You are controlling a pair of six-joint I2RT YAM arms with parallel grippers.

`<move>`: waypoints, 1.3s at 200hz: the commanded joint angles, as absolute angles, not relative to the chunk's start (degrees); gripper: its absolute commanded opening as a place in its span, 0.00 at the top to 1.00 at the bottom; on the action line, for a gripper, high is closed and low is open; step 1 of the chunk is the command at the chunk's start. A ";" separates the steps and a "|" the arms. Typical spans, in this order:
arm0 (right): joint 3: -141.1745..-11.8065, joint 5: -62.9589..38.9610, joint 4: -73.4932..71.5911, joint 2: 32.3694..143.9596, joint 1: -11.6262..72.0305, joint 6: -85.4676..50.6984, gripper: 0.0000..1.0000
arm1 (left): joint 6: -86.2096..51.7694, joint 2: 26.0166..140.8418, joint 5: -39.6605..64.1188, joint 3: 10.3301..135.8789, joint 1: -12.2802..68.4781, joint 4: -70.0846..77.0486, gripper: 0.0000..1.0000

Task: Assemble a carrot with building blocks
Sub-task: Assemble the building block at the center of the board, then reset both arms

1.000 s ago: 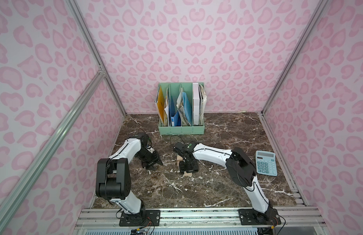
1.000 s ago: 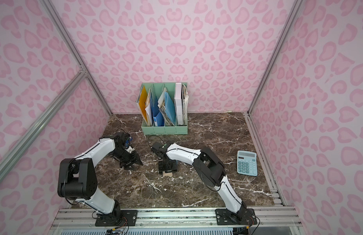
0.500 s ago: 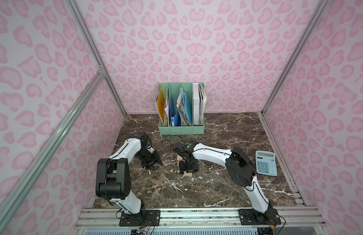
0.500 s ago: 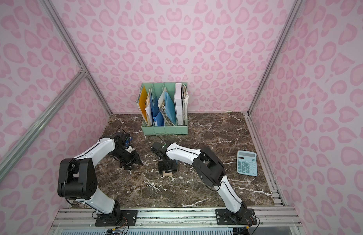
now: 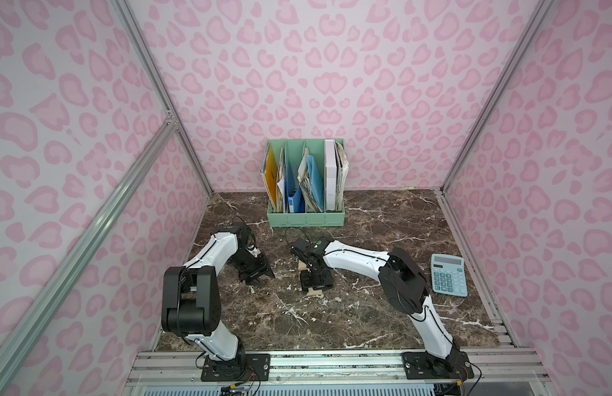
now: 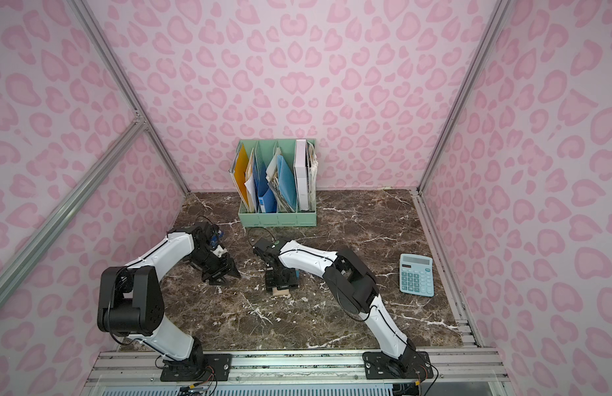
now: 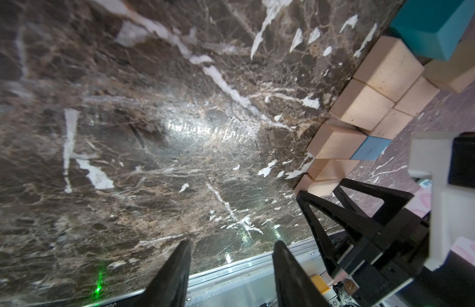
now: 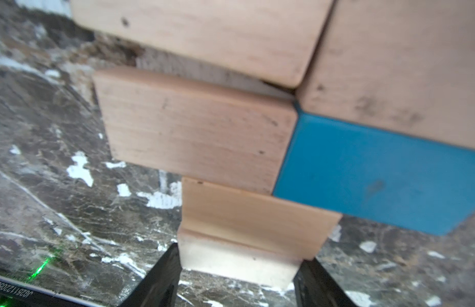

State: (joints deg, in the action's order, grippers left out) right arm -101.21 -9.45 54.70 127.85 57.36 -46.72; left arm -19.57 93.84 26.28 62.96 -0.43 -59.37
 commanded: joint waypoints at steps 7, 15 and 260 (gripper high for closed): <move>-100.81 -8.97 54.49 127.79 57.31 -46.75 0.31 | -19.25 94.31 26.74 63.12 -0.47 -60.24 0.48; -100.58 -8.88 54.37 127.66 57.31 -46.93 0.29 | -19.19 94.31 26.74 63.16 -0.49 -60.26 0.48; -49.43 -7.93 -23.20 94.91 0.34 -3.24 0.01 | -19.36 86.30 4.83 55.57 -8.35 -10.87 0.02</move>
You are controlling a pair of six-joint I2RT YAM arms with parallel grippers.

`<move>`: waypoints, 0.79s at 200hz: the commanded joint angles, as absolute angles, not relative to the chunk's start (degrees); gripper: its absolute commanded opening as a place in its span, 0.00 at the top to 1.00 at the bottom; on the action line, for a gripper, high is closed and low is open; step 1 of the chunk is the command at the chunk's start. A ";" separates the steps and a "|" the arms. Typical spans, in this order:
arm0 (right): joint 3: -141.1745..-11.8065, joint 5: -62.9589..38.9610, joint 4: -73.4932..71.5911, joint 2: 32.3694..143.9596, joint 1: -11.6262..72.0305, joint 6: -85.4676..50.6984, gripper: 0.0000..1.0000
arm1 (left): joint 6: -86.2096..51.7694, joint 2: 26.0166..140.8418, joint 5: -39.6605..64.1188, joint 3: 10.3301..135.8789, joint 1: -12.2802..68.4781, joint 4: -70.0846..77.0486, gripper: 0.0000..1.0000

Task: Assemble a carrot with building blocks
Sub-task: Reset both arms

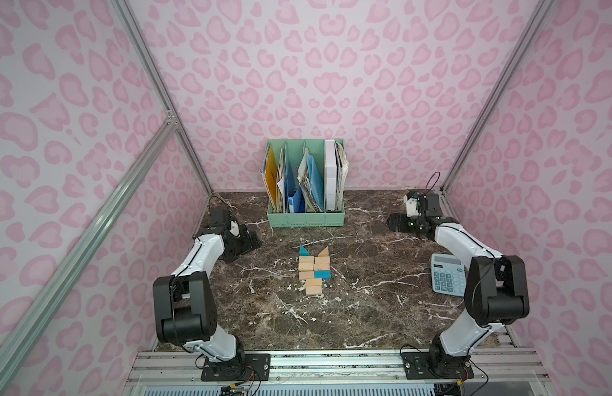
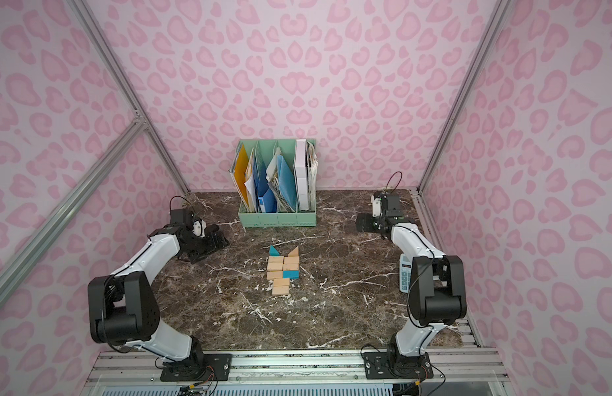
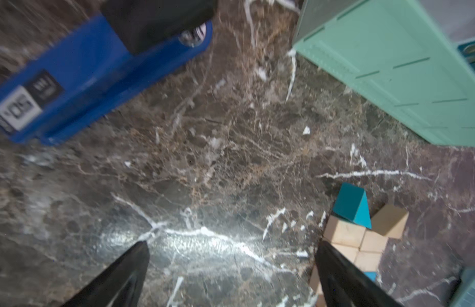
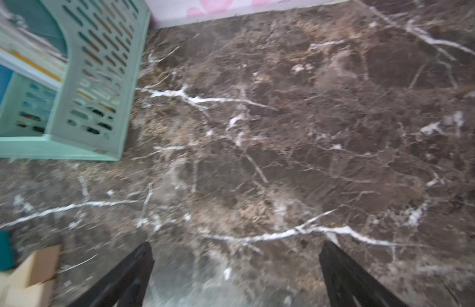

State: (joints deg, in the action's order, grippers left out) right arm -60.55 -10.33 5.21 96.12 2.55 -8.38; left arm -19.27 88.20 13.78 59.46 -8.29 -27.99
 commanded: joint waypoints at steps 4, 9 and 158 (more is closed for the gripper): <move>-47.62 -6.26 -25.77 95.05 0.31 -2.67 0.01 | -19.19 86.54 4.09 55.28 -8.35 -9.98 0.02; -45.59 -4.14 -29.62 95.47 0.31 -2.85 0.01 | -19.08 86.98 3.54 55.12 -8.35 -9.06 0.02; -21.11 -4.81 -58.87 87.51 -1.81 -0.90 0.00 | -2.62 86.79 2.78 33.87 -4.24 26.18 0.04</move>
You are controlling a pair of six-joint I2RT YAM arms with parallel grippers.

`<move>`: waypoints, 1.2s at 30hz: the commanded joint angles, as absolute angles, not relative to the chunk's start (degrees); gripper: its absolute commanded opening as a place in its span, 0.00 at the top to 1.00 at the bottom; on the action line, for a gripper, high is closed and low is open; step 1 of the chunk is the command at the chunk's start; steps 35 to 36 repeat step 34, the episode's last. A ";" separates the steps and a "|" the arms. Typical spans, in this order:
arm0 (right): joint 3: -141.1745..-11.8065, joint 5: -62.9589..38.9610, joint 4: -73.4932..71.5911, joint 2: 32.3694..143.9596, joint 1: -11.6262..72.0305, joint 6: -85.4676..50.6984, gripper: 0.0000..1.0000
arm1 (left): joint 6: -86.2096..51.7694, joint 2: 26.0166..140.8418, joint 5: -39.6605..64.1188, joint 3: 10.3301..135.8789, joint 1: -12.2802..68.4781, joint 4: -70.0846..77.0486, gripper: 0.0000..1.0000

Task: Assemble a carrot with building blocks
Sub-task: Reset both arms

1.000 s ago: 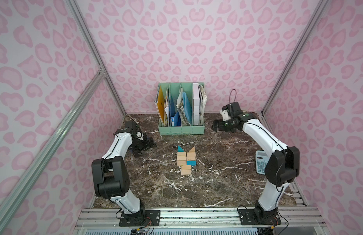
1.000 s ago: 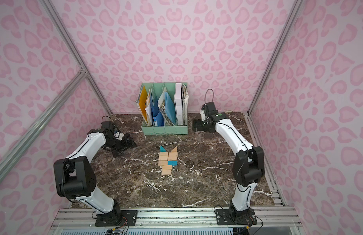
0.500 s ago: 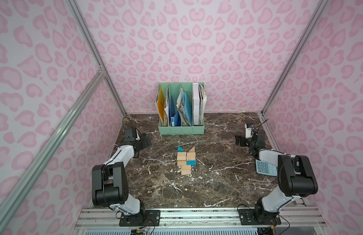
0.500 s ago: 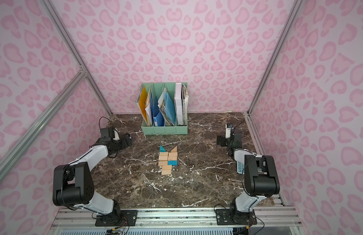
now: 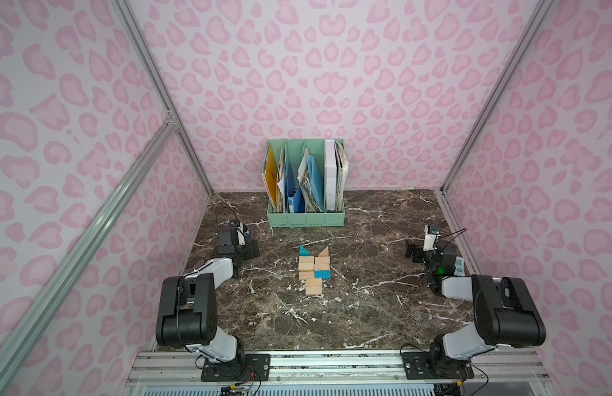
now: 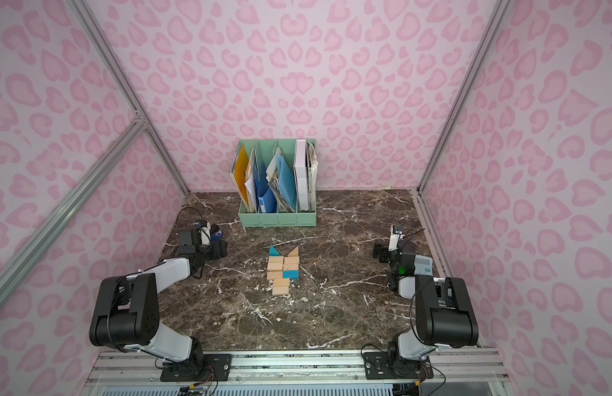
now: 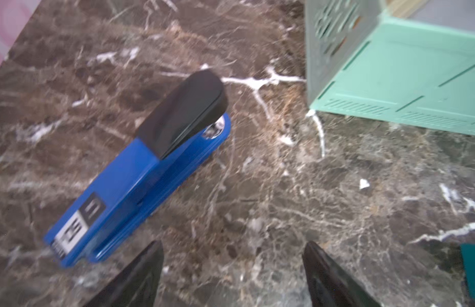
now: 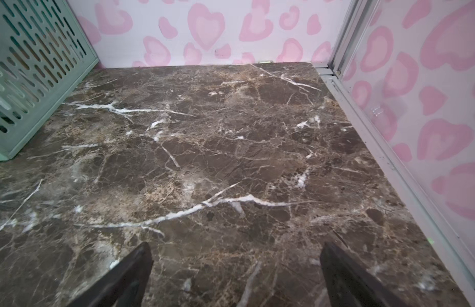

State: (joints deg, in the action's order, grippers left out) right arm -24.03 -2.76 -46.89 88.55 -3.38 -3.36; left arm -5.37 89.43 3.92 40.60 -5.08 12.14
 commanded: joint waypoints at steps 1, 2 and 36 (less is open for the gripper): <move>-20.53 -4.64 -59.63 87.30 -1.65 -0.76 0.00 | -2.81 86.68 2.18 32.89 -4.19 27.72 0.03; -15.72 -3.57 -66.57 86.57 -0.94 -0.16 0.00 | -1.88 86.73 0.50 25.31 -3.72 42.52 0.02; -12.21 -4.55 -76.50 89.48 -2.10 -1.23 0.00 | -1.85 87.47 -0.09 30.67 -2.72 31.60 0.01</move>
